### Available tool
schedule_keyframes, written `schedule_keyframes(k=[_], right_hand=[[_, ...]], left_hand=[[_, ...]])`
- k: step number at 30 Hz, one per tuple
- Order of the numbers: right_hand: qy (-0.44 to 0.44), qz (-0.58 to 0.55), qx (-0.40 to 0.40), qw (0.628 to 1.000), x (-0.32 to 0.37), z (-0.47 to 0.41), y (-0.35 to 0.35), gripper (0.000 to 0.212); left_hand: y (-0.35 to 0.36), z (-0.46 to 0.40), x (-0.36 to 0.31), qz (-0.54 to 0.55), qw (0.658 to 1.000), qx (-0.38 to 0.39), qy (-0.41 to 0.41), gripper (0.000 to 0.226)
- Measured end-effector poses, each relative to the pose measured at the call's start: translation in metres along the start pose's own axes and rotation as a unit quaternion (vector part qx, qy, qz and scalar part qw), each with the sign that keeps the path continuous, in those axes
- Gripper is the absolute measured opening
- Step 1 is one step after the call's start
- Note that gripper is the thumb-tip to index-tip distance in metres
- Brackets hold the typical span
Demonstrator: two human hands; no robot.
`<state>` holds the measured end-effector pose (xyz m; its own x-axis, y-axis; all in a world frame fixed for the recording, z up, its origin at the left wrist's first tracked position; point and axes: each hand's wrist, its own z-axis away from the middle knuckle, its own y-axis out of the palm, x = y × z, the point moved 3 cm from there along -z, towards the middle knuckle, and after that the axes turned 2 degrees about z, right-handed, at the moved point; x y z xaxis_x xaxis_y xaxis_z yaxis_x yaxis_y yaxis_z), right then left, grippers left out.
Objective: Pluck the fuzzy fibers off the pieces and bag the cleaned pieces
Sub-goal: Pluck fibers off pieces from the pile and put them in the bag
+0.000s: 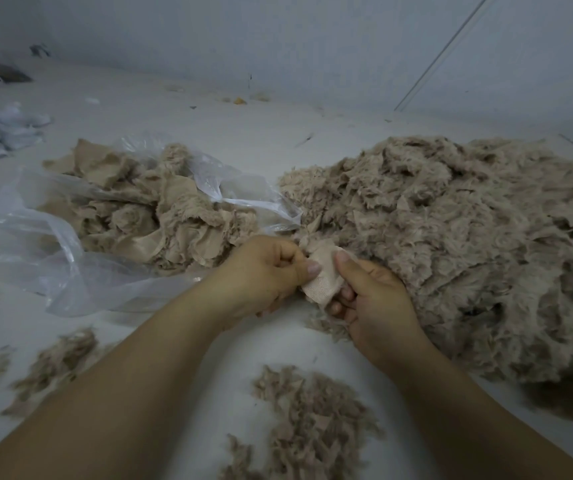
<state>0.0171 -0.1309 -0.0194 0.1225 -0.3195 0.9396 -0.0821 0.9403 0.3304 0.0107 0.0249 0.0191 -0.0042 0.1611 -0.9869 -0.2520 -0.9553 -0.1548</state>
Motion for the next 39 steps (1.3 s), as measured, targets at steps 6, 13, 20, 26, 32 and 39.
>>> schedule_keyframes(k=[6,13,20,26,32,39], right_hand=[[-0.012,0.012,0.022,1.0,-0.002,-0.002,0.0,0.029],[-0.006,0.008,-0.002,1.0,0.0,-0.002,-0.001,0.034],[-0.025,0.034,-0.014,0.999,0.0,0.0,-0.002,0.05],[-0.064,0.079,0.043,0.994,0.003,0.004,0.001,0.072],[-0.051,0.063,0.026,0.996,0.0,0.0,-0.001,0.04],[-0.032,0.055,0.007,0.998,-0.003,-0.003,-0.002,0.034]], left_hand=[[-0.009,0.0,-0.002,0.072,0.997,-0.018,0.014,0.043],[-0.019,0.005,0.0,0.042,0.991,0.126,0.002,0.034],[-0.019,0.014,-0.005,-0.033,0.97,0.241,-0.007,0.018],[-0.002,0.006,-0.002,-0.018,0.996,0.075,-0.04,0.035],[-0.017,0.001,-0.007,0.05,0.977,-0.203,0.027,0.027],[-0.075,0.01,-0.01,-0.434,0.783,-0.443,0.046,0.011]])
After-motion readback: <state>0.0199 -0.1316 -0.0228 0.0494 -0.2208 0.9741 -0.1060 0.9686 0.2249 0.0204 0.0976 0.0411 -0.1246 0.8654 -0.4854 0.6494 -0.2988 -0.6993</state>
